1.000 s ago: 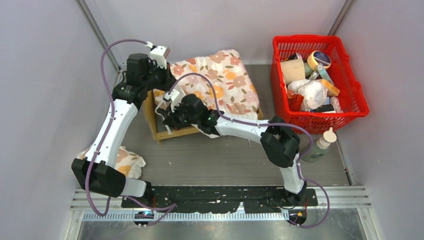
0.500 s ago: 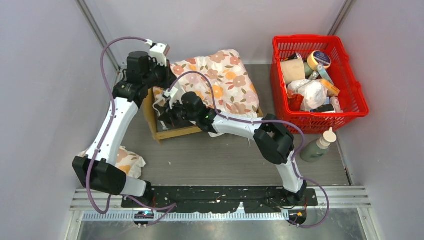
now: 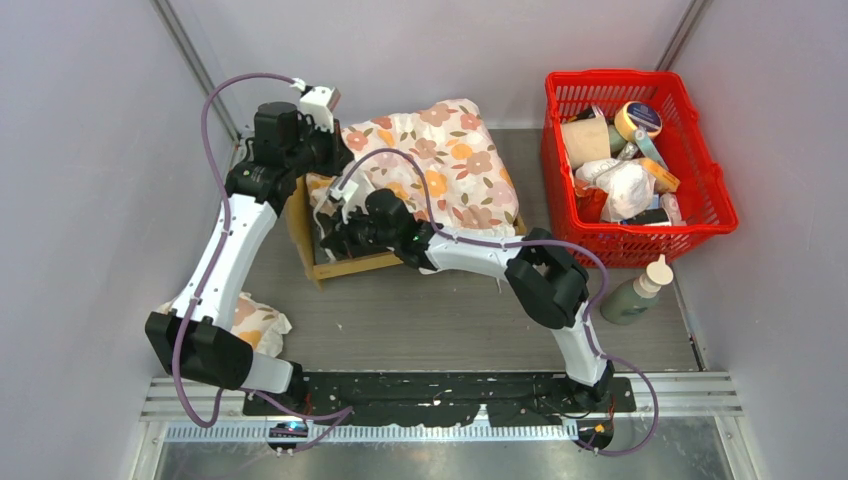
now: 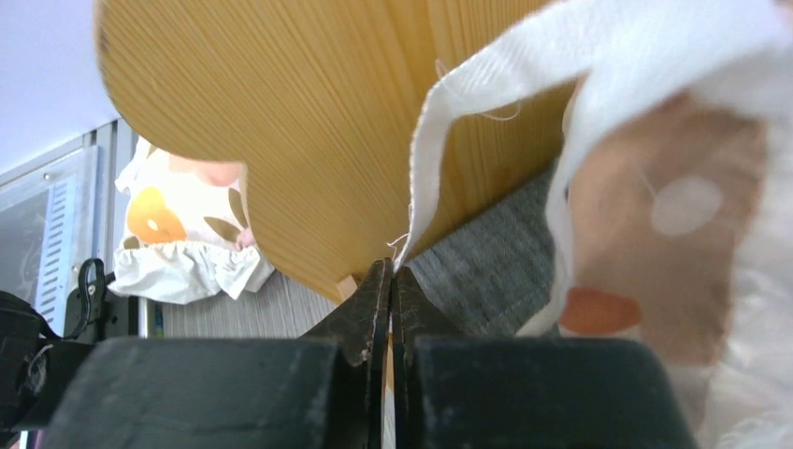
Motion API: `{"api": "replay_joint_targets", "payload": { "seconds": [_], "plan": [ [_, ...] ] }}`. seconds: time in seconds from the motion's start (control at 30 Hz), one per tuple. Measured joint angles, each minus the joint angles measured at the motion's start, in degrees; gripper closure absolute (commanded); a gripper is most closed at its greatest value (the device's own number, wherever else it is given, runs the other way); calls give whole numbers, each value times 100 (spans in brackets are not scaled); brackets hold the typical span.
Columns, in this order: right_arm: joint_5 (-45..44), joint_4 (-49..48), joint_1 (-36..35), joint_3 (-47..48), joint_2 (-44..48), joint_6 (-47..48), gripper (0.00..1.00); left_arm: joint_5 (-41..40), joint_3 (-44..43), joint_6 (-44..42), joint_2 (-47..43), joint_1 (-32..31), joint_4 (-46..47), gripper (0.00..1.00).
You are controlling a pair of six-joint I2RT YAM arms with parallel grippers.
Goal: Set up the pet bed
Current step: Cross the ropes on the bed frame.
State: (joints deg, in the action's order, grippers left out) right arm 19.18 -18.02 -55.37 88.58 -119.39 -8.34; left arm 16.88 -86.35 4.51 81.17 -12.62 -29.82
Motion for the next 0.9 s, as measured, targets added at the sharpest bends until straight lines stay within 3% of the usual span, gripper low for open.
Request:
{"api": "replay_joint_targets", "payload": {
  "seconds": [0.77,0.9],
  "plan": [
    [-22,225,11,-304,-214,-166,94,-142,518,-7,-9,0,37,100],
    [-164,372,9,-302,-212,-68,83,-151,734,-17,-111,0,57,100]
  ]
}}
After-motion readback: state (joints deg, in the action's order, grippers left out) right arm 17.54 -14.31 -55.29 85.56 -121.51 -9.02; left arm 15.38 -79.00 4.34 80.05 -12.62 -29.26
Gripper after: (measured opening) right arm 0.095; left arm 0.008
